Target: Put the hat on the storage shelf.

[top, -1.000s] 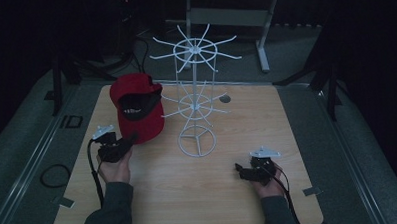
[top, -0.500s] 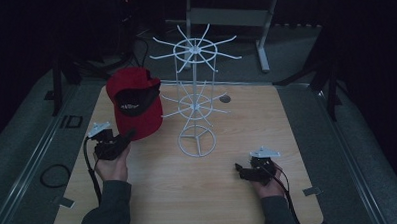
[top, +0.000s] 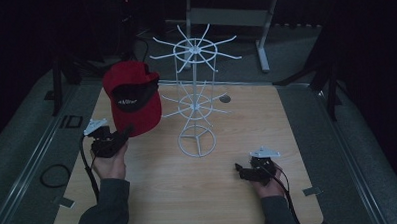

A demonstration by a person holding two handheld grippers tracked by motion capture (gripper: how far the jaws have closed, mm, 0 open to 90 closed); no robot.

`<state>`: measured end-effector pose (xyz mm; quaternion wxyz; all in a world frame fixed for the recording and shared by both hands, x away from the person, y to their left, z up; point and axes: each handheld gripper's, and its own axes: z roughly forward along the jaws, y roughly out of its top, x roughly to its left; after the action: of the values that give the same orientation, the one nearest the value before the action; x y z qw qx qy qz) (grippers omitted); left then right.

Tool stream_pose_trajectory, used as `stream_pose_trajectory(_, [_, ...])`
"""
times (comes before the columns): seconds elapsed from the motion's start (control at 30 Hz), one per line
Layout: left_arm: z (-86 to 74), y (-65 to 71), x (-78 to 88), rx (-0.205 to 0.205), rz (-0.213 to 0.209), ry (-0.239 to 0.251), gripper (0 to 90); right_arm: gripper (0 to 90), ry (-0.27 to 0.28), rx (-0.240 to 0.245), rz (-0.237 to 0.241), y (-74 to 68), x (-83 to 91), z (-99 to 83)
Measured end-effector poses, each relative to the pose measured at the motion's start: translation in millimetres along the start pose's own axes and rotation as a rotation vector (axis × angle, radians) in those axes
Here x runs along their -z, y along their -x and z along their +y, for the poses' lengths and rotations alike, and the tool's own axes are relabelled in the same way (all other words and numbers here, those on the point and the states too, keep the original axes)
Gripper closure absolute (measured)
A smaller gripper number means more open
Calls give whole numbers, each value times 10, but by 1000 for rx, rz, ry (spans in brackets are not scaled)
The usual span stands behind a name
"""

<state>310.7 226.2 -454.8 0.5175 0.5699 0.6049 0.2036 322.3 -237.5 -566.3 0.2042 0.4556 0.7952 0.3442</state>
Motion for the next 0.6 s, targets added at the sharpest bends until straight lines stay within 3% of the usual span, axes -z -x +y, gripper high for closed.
stream_pose_trajectory(0.6, [137, 77, 88, -11, -10, 39, 858, 221, 2, 1, -1, 0, -1, 0])
